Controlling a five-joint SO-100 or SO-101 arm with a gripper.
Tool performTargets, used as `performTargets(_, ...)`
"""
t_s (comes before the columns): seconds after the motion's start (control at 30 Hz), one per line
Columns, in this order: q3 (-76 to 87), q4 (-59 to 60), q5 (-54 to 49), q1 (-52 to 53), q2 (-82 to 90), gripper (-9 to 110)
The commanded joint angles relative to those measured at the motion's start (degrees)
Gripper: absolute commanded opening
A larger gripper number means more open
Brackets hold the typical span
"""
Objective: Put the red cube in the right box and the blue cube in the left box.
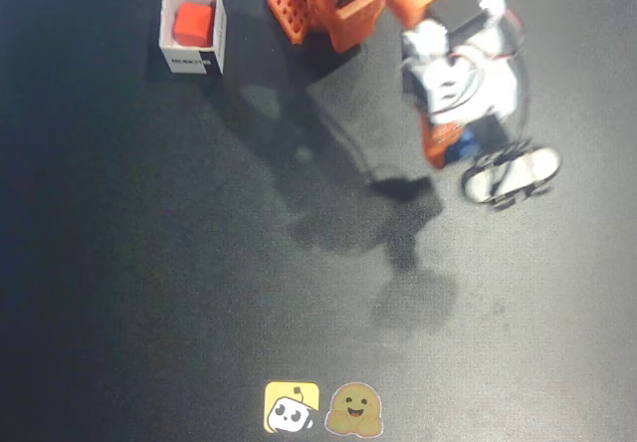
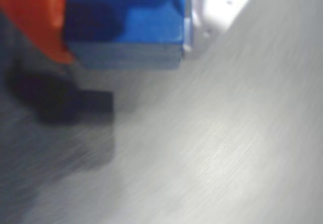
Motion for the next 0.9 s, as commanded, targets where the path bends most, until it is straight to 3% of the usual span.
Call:
performTargets(0.0,-0.7,1.8,0.2,-2.7,2.4,10)
performTargets(0.87,6.8,14.1,4.3,-20.7,14.9,10)
